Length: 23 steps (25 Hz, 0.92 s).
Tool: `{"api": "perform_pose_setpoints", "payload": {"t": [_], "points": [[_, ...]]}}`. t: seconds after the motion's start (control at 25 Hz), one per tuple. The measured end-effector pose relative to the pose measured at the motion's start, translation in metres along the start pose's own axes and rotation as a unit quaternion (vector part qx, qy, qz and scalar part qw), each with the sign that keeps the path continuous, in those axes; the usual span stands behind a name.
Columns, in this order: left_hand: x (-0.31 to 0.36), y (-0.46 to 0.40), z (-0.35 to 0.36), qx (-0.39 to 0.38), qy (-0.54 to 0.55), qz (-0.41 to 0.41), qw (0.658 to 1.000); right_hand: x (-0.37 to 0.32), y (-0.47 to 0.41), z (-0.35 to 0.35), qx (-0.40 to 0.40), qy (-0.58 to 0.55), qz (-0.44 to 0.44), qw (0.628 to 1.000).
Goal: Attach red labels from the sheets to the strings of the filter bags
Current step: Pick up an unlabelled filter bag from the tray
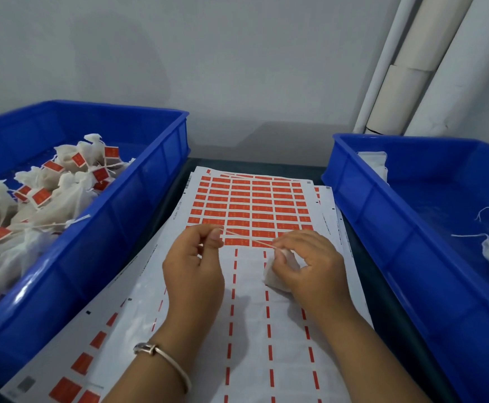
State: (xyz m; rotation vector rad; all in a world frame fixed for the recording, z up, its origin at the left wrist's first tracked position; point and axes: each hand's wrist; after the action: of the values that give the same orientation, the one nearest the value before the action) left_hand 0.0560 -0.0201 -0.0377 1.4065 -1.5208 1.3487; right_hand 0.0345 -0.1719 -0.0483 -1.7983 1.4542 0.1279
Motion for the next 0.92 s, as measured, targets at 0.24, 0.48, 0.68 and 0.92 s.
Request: {"api": "perform_pose_setpoints", "payload": {"t": [0.24, 0.48, 0.68, 0.92], "points": [[0.001, -0.003, 0.0, 0.022, 0.041, -0.059, 0.997, -0.004, 0.006, 0.012, -0.29, -0.143, 0.113, 0.94], [0.002, -0.012, -0.009, 0.1, 0.109, -0.07, 0.986, -0.001, 0.001, 0.007, -0.345, -0.126, 0.182, 0.912], [0.001, -0.013, -0.011, 0.137, 0.145, -0.096, 0.975, -0.008, 0.002, -0.006, -0.417, -0.226, 0.195, 0.859], [-0.007, -0.013, -0.003, 0.012, 0.115, -0.145, 0.983, 0.004, -0.001, -0.015, -0.24, -0.64, 0.185, 0.706]]}}
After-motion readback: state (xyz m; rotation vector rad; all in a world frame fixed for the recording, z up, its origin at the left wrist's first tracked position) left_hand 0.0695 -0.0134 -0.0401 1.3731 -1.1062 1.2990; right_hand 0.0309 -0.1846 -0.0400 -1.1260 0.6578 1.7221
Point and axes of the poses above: each hand's wrist, its own y-axis away from the middle knuckle, its own z-axis out of the palm, x = y × z, and after that the axes turned 14 degrees about -x, right-handed
